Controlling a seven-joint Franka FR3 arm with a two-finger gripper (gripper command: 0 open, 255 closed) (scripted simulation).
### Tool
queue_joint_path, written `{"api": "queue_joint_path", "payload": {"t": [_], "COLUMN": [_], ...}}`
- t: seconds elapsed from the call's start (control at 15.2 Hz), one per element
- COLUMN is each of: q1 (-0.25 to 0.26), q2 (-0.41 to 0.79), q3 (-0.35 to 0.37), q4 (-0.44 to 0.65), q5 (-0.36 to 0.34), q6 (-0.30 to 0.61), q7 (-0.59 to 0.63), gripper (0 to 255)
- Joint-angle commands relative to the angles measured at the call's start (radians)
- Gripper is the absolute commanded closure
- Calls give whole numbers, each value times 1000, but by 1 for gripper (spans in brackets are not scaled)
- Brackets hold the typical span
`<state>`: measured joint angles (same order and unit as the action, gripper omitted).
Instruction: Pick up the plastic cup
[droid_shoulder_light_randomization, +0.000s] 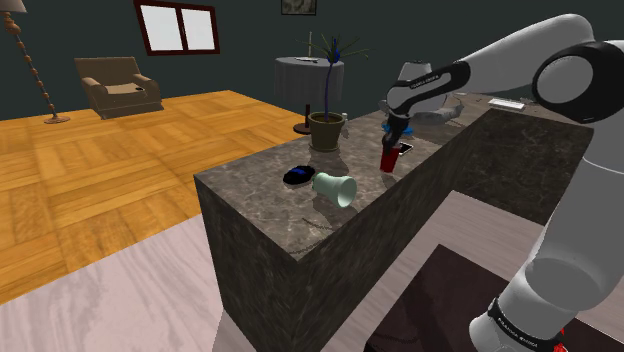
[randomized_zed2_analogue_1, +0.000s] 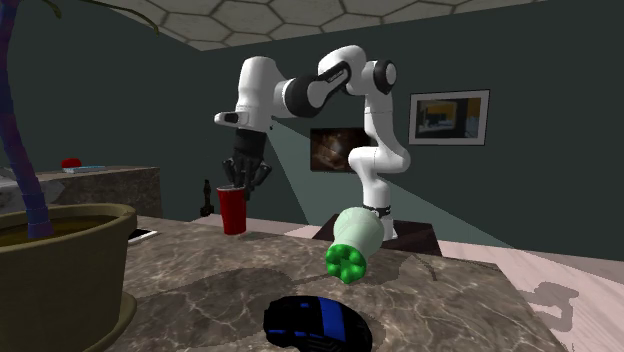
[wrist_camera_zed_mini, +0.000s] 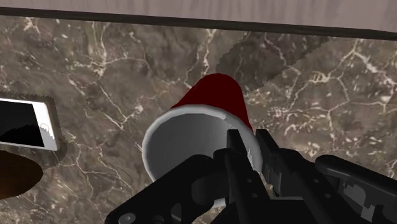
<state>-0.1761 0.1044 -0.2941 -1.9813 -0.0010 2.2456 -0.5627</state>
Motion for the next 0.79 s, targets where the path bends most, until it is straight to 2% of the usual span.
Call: {"api": "queue_joint_path", "payload": {"t": [0.0, 0.59, 0.73], "q1": [1, 3, 3], "q2": [-9, -42, -42], "q3": [0, 0, 0], "q4": [18, 102, 103], "q5": [-3, -14, -14], "q6": [-26, -142, -144], "q7": [2, 7, 7], "gripper": [255, 255, 255]}}
